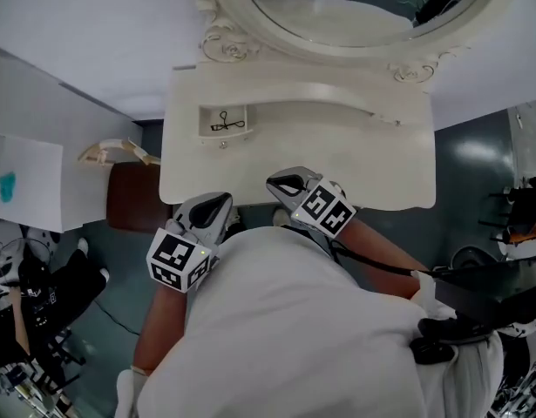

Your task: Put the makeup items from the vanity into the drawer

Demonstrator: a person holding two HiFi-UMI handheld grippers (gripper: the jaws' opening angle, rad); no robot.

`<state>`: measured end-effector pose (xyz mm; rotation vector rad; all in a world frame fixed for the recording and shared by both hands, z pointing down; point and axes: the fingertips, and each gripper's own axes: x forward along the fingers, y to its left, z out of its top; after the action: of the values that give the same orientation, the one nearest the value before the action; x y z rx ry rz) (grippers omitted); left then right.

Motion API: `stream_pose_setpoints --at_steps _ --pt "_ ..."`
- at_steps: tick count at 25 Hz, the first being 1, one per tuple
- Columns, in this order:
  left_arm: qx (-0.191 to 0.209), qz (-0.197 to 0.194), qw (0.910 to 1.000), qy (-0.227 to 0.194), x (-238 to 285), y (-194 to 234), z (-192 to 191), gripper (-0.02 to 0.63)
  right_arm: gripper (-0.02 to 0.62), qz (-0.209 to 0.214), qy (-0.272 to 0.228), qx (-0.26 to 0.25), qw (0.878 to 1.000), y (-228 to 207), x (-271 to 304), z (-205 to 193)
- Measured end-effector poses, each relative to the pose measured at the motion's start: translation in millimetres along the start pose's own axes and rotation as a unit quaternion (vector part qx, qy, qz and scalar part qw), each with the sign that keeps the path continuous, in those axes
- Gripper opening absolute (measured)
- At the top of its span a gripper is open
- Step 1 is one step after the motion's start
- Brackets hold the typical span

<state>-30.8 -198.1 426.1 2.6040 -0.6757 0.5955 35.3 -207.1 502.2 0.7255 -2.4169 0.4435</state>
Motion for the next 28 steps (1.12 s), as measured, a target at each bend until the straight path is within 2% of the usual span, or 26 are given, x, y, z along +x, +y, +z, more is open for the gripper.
stream_pose_setpoints --at_steps 5,11,28 --pt "-0.006 0.016 0.9999 -0.002 5 -11 -1 0.003 0.002 0.016 -0.005 -0.019 1.0 4 -5 -1" --pt "-0.011 0.012 0.9999 -0.004 20 -23 1 0.003 0.001 0.014 0.0 -0.034 0.999 -4 -19 -10" --pt "-0.02 0.026 0.9994 -0.004 41 -17 7 0.003 0.0 0.03 -0.003 -0.045 0.999 -21 -22 -8"
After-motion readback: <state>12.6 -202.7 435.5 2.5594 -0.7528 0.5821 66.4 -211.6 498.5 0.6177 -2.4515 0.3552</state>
